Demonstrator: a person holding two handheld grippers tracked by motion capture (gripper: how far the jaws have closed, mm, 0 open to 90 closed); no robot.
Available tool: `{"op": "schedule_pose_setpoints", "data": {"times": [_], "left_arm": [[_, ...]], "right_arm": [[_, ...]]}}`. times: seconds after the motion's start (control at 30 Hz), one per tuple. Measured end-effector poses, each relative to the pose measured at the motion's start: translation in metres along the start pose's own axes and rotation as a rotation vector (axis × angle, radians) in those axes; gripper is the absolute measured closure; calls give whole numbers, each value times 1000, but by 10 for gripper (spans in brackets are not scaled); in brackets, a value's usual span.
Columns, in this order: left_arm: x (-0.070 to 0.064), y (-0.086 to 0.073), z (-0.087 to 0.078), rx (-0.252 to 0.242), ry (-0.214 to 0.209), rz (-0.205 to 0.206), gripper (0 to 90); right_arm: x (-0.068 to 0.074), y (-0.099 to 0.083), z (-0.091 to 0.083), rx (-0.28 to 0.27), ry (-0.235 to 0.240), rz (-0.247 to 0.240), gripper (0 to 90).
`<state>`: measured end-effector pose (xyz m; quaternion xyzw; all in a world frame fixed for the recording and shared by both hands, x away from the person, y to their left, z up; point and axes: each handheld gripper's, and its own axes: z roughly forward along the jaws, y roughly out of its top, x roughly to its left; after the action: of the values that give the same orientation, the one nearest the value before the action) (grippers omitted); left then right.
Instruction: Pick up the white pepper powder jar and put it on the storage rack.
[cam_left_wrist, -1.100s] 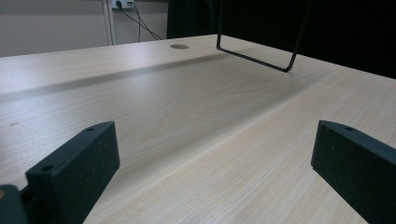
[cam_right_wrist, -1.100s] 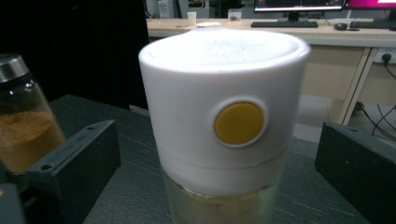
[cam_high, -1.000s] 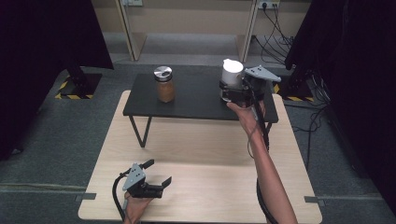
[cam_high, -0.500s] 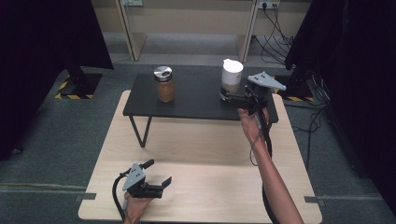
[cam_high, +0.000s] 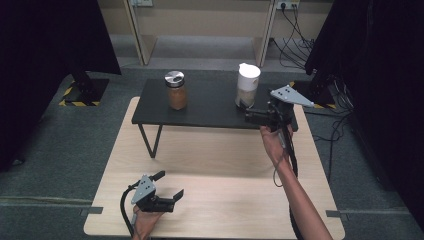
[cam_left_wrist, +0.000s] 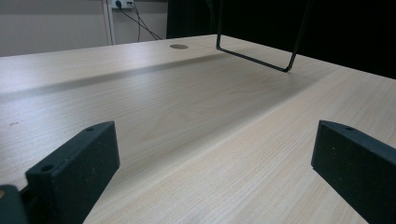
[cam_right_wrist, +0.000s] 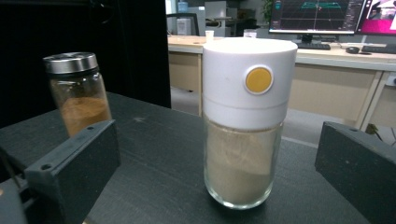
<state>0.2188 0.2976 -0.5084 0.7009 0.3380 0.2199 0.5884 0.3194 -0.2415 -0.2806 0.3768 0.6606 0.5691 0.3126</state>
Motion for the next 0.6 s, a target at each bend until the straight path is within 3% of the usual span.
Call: {"op": "schedule_pose_setpoints", "data": {"times": [0.27, 0.6], "left_arm": [[0, 0, 0, 2, -1, -1, 3], [0, 0, 0, 0, -2, -3, 2]], "right_arm": [[-3, -17, -16, -5, 37, 15, 0], [-1, -52, -38, 11, 107, 9, 0]]}}
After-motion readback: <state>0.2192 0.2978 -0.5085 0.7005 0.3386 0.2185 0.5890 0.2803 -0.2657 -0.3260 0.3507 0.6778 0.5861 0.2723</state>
